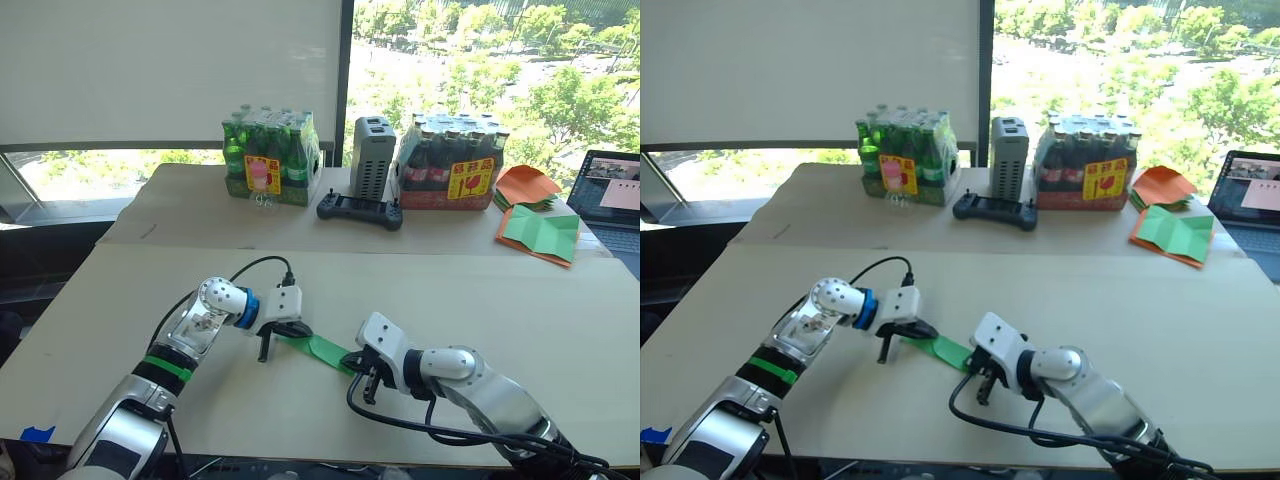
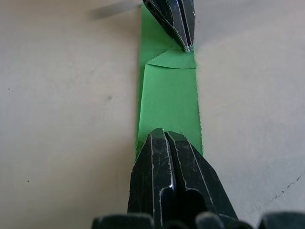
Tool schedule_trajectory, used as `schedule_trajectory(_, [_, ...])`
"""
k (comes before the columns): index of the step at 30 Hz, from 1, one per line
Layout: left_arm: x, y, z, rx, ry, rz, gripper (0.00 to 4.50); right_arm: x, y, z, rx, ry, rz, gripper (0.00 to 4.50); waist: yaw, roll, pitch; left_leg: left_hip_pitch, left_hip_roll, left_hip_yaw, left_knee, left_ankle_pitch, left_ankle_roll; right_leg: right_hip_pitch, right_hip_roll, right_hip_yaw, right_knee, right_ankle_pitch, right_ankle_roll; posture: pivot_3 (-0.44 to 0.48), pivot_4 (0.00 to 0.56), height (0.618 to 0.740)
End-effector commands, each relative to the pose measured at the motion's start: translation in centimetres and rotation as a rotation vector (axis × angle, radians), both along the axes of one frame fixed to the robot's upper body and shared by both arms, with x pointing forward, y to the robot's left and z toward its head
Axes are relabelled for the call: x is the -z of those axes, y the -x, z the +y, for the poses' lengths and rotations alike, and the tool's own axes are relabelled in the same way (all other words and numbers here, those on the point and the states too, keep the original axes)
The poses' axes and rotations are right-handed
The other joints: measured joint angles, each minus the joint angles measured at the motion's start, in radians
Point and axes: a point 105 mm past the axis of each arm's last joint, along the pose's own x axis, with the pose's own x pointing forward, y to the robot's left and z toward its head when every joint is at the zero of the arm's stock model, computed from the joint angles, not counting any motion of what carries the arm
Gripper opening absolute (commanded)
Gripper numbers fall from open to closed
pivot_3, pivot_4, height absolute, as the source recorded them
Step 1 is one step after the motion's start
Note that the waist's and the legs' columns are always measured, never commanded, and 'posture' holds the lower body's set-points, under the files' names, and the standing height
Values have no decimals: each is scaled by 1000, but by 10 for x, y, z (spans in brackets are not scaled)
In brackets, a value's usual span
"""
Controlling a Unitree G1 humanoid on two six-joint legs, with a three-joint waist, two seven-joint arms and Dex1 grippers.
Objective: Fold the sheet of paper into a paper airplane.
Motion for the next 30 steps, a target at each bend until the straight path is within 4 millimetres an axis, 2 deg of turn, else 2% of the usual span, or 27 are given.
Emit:
schedule_trajectory(1, [27, 3, 24, -79, -85, 78, 0, 19, 2, -9, 28, 55, 71, 48, 0, 0, 0, 0, 0, 0, 0, 0, 0, 0, 0, 0, 0, 0, 0, 0, 150, 675])
schedule_trajectory(6, [20, -1, 24, -109, -50, 50, 0, 17, 3, -6, 16, 51, 64, 48, 1, 0, 0, 0, 0, 0, 0, 0, 1, 0, 0, 0, 0, 0, 0, 0, 150, 675])
schedule_trajectory(14, [-21, -2, 28, -246, 180, 32, 0, -5, -2, 5, -22, -34, -33, 48, -9, 0, 0, -5, 0, 0, 0, 1, -2, -3, 0, 1, 3, 0, 0, 0, 150, 675])
schedule_trajectory(19, [-48, 12, 40, -352, 311, 26, 0, -28, -6, 8, -10, -131, -107, 48, -6, 1, 5, -10, 0, -1, 1, 2, -4, -7, 0, 1, 3, 0, 0, 0, 150, 675])
schedule_trajectory(21, [-61, 20, 44, -406, 407, 40, 0, -46, -9, 7, 0, -192, -158, 48, -6, 1, 6, -10, -1, -1, 1, 2, -4, -7, 0, 1, 2, 0, 0, 0, 150, 675])
schedule_trajectory(24, [-64, 36, 54, -476, 488, 60, 0, -72, -8, 3, 3, -275, -224, 48, -7, 2, 6, -11, -1, -1, 0, 2, -4, -7, 0, 1, 2, 0, 0, 0, 150, 675])
schedule_trajectory(30, [-67, 59, 59, -580, 621, 79, 0, -85, 4, -6, 0, -332, -264, 48, 6, 2, 7, -10, 0, -1, 0, 2, -4, -7, 1, 0, 1, 0, 0, 0, 150, 675])
